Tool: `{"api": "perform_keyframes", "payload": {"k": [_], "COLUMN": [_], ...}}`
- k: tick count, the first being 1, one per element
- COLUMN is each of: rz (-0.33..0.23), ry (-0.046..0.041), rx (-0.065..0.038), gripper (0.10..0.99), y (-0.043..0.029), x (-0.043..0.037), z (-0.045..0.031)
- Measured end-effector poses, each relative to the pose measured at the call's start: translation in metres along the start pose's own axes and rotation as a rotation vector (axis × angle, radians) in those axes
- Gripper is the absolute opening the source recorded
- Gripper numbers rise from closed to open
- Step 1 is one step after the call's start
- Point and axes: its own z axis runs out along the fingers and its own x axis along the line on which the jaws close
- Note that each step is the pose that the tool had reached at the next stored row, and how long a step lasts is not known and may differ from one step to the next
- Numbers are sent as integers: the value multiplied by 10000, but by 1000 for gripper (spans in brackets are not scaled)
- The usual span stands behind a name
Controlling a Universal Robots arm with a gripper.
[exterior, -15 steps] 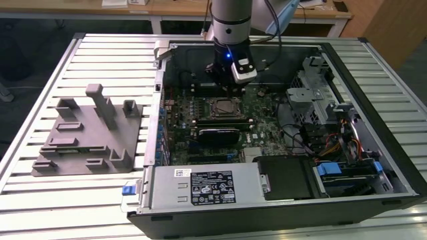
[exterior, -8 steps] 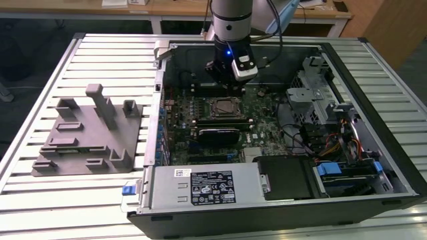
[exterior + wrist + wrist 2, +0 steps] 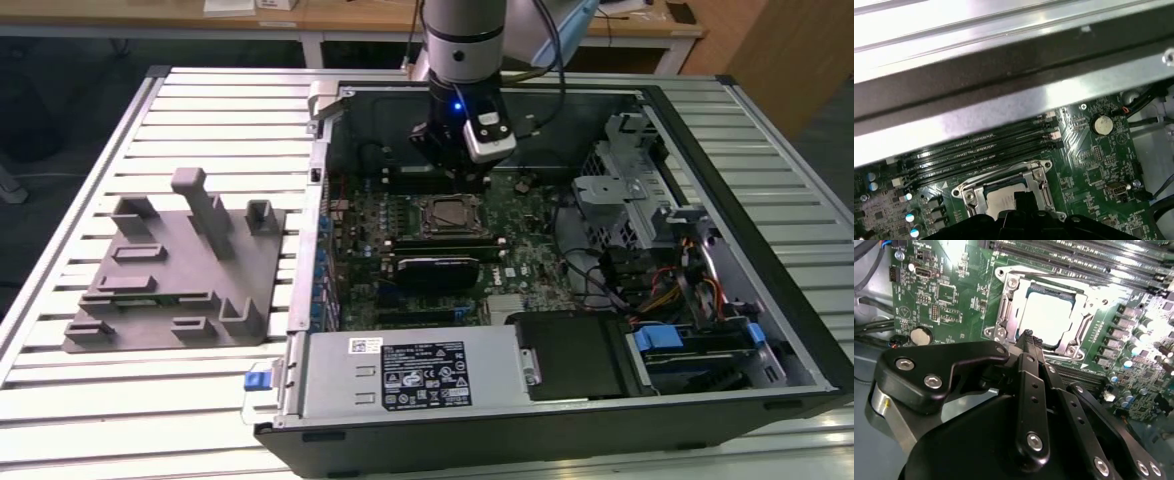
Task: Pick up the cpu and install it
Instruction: 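Install the first cpu locking lever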
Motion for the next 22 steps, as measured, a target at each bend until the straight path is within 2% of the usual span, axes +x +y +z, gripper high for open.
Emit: {"api": "perform_keyframes", "payload": {"k": [5, 11, 14, 22], "rz": [-2, -7, -10, -12], "ry": [73, 263, 324, 347], "rx": [42, 144, 194, 239], "gripper": [106, 106, 106, 106], "y": [-72, -132, -160, -199], "x": [-23, -46, -54, -66], "z": [2, 6, 7, 9]}}
